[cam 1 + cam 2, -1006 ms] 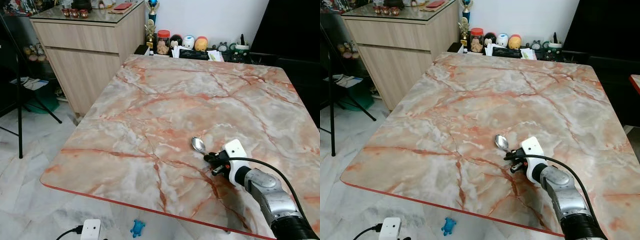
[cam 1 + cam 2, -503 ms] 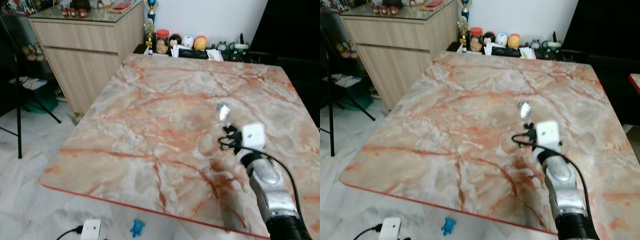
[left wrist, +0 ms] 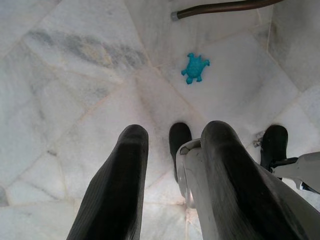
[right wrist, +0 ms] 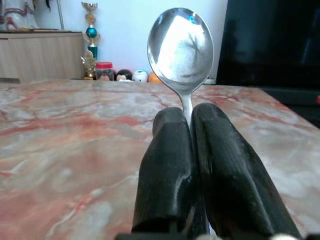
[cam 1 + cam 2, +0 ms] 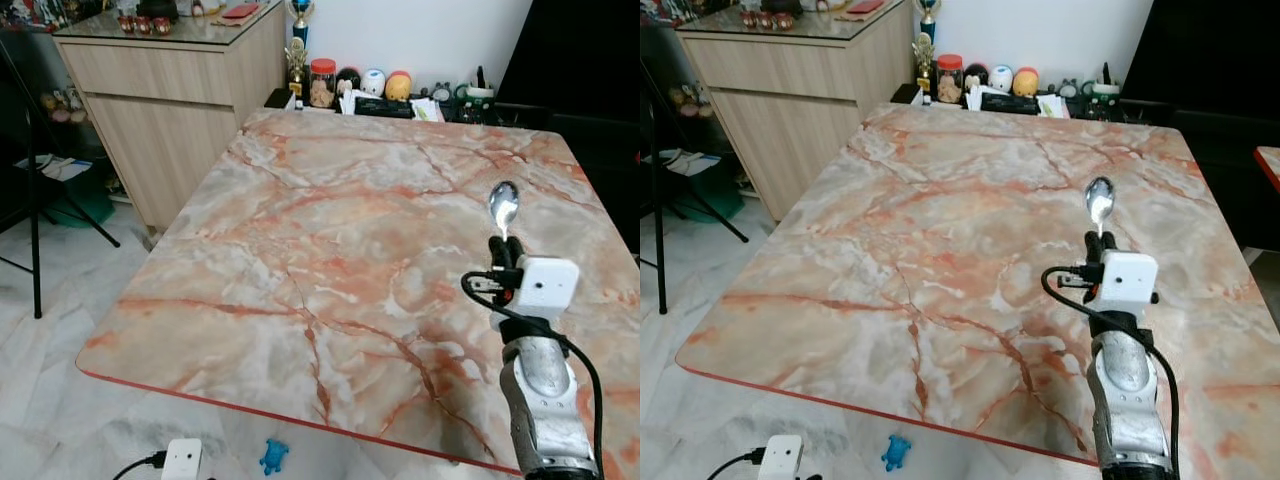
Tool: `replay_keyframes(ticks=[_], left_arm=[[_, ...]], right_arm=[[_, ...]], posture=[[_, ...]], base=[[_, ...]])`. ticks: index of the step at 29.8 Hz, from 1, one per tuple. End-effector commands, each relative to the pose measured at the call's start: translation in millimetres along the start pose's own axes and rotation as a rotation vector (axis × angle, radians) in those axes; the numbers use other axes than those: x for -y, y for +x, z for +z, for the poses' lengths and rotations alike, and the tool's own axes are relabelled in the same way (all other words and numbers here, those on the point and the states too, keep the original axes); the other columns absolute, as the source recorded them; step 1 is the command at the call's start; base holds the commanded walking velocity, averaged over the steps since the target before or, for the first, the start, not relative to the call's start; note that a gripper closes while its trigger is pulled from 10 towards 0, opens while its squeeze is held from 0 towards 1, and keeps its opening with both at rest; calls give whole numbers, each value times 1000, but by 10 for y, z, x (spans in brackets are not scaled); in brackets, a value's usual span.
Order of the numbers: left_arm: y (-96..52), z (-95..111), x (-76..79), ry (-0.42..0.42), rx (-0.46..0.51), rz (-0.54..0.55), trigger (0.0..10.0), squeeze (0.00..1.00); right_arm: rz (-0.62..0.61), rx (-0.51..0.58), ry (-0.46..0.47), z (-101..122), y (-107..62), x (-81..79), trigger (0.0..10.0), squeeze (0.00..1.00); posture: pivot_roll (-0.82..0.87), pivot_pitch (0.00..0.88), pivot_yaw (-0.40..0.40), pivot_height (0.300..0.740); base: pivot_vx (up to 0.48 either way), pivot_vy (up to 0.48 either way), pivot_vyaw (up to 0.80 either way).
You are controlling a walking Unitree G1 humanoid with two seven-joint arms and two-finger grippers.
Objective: Setting the table
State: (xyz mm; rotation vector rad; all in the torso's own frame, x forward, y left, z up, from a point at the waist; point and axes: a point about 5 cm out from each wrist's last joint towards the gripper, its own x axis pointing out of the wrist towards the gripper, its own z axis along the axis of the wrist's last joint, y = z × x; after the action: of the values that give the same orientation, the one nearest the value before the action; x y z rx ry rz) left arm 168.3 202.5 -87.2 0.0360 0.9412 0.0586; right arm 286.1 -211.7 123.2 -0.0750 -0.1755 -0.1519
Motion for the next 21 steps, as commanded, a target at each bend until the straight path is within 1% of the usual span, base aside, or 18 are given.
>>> replay_keyframes(ticks=[1,5,9,14,16,18,21], left_arm=[[6,39,16,28,20,-9,10000,0],[4,40,1,31,25,-7,10000,0],[-4,8,-20,31,14,-4,10000,0],[-19,-57,-57,29,-13,3,10000,0],[-22,-74,-58,29,-20,3,10000,0],[-24,-83,-63,29,-25,4,10000,0],[-28,-103,-71,32,-34,7,10000,0]], right_arm=[[-5,21,22,32,14,-32,10000,0],[-25,48,52,82,42,-35,10000,0],[-28,66,53,111,53,-26,10000,0],[-33,73,40,129,66,-13,10000,0],[-24,75,47,129,67,-17,10000,0],[-21,76,44,132,69,-19,10000,0],[-30,84,48,136,72,-6,10000,0]], posture=[[57,9,-25,736],[54,5,-25,736],[52,3,-25,736],[51,0,-28,736],[52,0,-29,736],[49,0,-29,736],[48,0,-30,736]], base=[[0,0,0],[0,0,0],[0,0,0],[0,-193,0],[0,-242,-800],[0,0,-800],[0,-160,-160]])
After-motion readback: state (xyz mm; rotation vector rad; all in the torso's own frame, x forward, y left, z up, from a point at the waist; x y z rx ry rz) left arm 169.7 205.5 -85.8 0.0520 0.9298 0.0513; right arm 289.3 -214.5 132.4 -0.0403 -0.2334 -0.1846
